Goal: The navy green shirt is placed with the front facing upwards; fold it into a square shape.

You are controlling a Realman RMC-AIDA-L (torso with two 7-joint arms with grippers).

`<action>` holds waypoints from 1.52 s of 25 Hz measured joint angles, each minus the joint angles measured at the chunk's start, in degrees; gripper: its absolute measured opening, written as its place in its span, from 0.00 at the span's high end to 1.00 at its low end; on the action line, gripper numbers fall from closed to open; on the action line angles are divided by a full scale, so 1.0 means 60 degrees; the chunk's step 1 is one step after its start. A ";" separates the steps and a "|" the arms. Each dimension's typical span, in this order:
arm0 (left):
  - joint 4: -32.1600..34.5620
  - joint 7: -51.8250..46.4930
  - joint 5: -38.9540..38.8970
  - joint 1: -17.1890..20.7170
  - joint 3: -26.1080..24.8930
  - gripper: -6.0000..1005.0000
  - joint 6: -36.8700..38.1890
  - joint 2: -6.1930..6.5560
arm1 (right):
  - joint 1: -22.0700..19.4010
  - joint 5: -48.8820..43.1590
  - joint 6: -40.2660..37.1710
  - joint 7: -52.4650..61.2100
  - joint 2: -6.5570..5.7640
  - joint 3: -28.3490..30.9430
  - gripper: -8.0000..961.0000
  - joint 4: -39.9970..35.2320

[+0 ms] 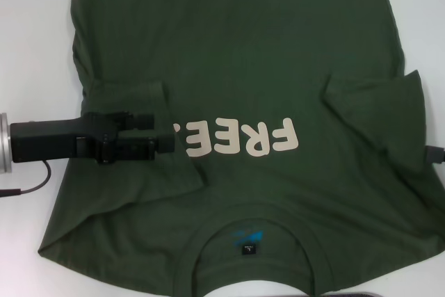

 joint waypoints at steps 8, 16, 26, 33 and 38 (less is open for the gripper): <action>-0.0001 -0.0002 -0.0017 -0.0068 0.0000 0.08 -0.0022 -0.0026 | 0.0214 -0.0210 -0.0111 -0.0172 0.0123 -0.0683 0.99 0.0001; 0.0000 -0.0009 -0.0031 -0.0144 0.0000 0.08 -0.0155 -0.0109 | 0.0470 -0.0216 -0.0082 -0.0241 0.0148 -0.1335 0.98 0.0071; -0.0001 -0.0034 -0.0022 -0.0173 0.0000 0.09 -0.0215 -0.0143 | 0.0964 -0.0684 -0.0013 -0.0174 0.0277 -0.1892 0.96 0.0089; 0.0001 -0.0056 -0.0013 -0.0217 0.0000 0.09 -0.0257 -0.0145 | 0.0993 -0.0645 0.0047 0.0034 0.0235 -0.1787 0.83 0.0100; 0.0012 -0.0059 -0.0013 -0.0238 0.0001 0.09 -0.0272 -0.0145 | 0.0996 -0.0609 -0.0010 -0.0025 0.0218 -0.1458 0.68 0.0058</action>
